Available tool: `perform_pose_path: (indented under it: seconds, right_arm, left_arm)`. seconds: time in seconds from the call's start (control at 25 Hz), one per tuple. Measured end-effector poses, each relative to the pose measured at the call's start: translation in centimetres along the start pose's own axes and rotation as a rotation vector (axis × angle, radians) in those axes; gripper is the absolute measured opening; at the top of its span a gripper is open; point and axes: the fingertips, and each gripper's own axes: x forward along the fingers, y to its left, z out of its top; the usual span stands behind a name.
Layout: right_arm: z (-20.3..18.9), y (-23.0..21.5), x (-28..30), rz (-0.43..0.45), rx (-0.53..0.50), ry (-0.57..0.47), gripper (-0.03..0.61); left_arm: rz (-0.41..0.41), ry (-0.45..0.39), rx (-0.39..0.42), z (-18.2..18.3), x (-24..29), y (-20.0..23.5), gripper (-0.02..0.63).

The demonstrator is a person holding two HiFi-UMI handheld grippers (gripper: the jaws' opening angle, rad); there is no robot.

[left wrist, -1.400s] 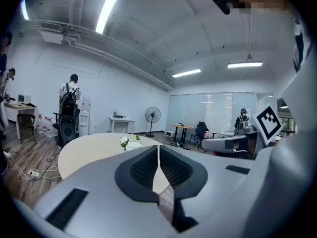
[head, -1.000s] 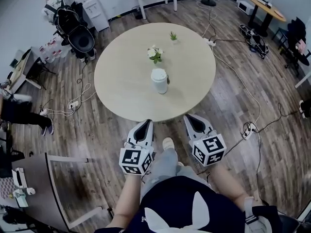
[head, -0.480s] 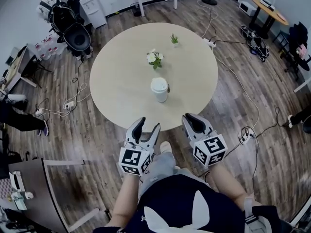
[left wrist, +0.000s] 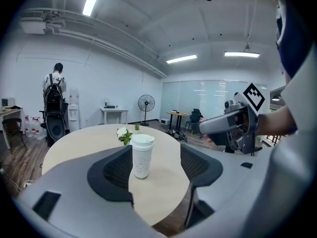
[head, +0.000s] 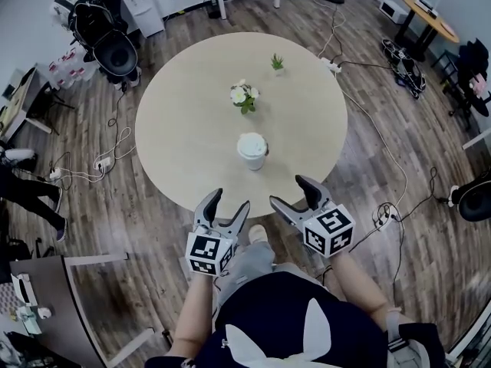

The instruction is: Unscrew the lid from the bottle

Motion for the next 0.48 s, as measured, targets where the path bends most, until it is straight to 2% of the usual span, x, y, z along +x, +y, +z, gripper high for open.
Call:
perform_pose_path:
  seconds: [0.2, 0.48]
  right_arm:
    - [0.1, -0.5, 1.9, 0.017, -0.005, 0.054, 0.354]
    - [1.2, -2.0, 5.1, -0.002, -0.028, 0.064, 0.354]
  left_arm:
    - [-0.004, 0.063, 0.009, -1.6, 1.3, 1.7, 0.302]
    - [-0.053, 0.125, 0.061, -3.1, 4.3, 3.4, 0.308]
